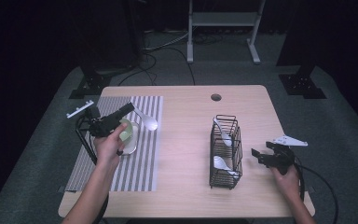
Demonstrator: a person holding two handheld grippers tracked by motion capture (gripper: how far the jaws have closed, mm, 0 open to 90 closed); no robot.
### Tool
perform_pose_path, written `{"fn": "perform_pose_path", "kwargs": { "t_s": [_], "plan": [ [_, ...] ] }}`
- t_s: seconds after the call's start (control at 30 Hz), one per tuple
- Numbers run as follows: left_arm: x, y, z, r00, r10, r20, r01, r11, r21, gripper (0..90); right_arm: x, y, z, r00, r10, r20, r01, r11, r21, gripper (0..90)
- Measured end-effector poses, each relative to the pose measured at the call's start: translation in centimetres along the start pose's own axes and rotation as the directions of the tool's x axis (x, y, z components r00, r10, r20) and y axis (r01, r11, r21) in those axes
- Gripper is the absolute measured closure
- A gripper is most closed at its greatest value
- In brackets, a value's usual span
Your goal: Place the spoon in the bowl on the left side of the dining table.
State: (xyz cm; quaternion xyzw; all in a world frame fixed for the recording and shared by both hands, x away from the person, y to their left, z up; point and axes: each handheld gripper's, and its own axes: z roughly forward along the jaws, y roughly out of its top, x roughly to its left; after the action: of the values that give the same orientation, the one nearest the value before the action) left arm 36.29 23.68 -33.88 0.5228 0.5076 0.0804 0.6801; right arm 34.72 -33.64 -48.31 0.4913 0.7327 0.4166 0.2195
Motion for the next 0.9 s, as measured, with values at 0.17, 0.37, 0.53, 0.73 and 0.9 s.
{"fn": "perform_pose_path", "kwargs": {
  "t_s": [0.17,0.37,0.53,0.73,0.9],
  "plan": [
    [0.5,0.2,-0.4,0.9999,-0.006,-0.014,0.006,0.9999,-0.012,85.4,0.0,0.0,0.0,1.0000,0.001,0.002,-0.001,1.0000,0.002,21.2],
    [1.1,0.5,-0.7,0.9994,-0.014,-0.031,0.014,0.9997,-0.018,85.4,0.0,0.0,0.0,1.0000,0.001,0.002,-0.001,1.0000,0.002,21.2],
    [1.6,0.7,-1.1,0.9987,-0.016,-0.048,0.015,0.9996,-0.026,85.4,0.0,0.0,0.0,1.0000,0.002,0.003,-0.002,1.0000,0.003,21.2],
    [2.1,0.9,-1.5,0.9974,-0.025,-0.067,0.023,0.9990,-0.039,85.4,0.0,0.0,0.0,1.0000,0.002,0.004,-0.002,1.0000,0.004,21.1],
    [2.5,1.0,-1.7,0.9967,-0.030,-0.076,0.026,0.9985,-0.049,85.4,0.0,0.0,0.0,1.0000,0.001,0.005,-0.001,1.0000,0.005,21.2]
  ]
}}
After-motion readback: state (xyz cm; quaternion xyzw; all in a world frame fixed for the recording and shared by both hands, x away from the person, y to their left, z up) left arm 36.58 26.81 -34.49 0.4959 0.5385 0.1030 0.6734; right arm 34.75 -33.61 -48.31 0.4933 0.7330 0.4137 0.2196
